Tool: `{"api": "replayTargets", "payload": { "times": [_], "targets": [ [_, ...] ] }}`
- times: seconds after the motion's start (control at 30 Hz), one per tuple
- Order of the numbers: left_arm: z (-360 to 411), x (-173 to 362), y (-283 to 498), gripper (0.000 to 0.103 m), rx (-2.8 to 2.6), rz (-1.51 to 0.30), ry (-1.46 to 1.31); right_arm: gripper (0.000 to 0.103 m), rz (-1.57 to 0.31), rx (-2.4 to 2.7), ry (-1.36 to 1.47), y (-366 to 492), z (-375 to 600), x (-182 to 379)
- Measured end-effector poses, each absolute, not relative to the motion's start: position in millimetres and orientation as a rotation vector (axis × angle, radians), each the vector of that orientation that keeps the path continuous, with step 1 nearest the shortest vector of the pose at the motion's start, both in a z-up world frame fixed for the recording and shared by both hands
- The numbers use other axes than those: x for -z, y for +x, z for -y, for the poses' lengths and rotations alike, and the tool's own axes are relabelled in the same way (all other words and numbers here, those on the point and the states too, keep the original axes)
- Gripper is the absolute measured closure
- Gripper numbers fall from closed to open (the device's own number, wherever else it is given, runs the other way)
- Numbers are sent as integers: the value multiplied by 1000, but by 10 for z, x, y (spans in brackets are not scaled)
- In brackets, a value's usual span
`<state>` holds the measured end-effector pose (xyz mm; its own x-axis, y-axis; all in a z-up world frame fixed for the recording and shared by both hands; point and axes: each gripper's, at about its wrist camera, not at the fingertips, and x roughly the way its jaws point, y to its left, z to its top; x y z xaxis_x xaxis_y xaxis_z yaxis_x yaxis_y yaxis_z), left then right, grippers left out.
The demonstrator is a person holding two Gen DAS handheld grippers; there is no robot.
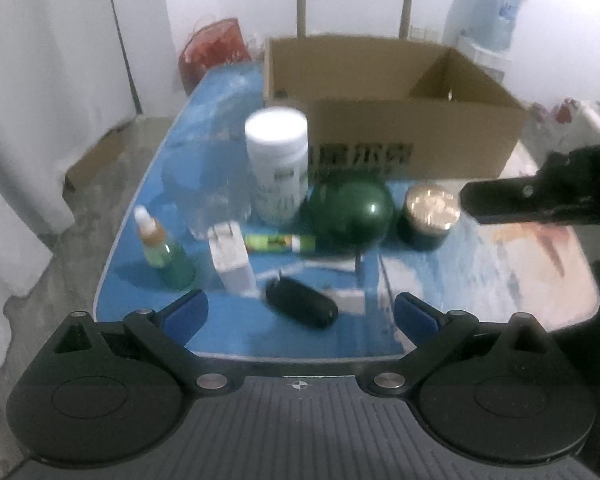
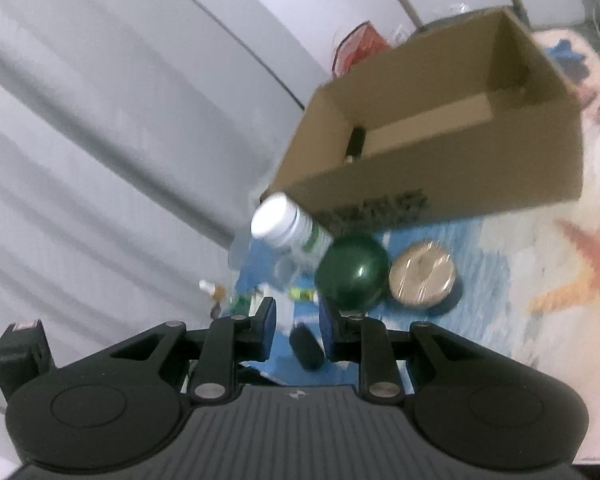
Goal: Organize rigid objects
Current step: 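Withdraw the right gripper from the box back over the table, then move the right gripper down to the green-and-yellow stick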
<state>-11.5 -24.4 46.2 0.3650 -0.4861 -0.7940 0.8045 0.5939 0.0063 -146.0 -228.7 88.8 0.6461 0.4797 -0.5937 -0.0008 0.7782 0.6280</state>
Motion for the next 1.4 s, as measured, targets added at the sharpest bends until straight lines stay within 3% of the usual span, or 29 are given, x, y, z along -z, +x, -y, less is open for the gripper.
{"api": "replayTargets", "payload": {
  "times": [0.77, 1.4],
  "targets": [
    [447, -3, 151, 6, 812, -969, 478, 77, -987, -372, 587, -751, 1636, -274],
    [389, 60, 209, 7, 799, -1014, 465, 80, -951, -206, 528, -788, 1764, -224]
  ]
}}
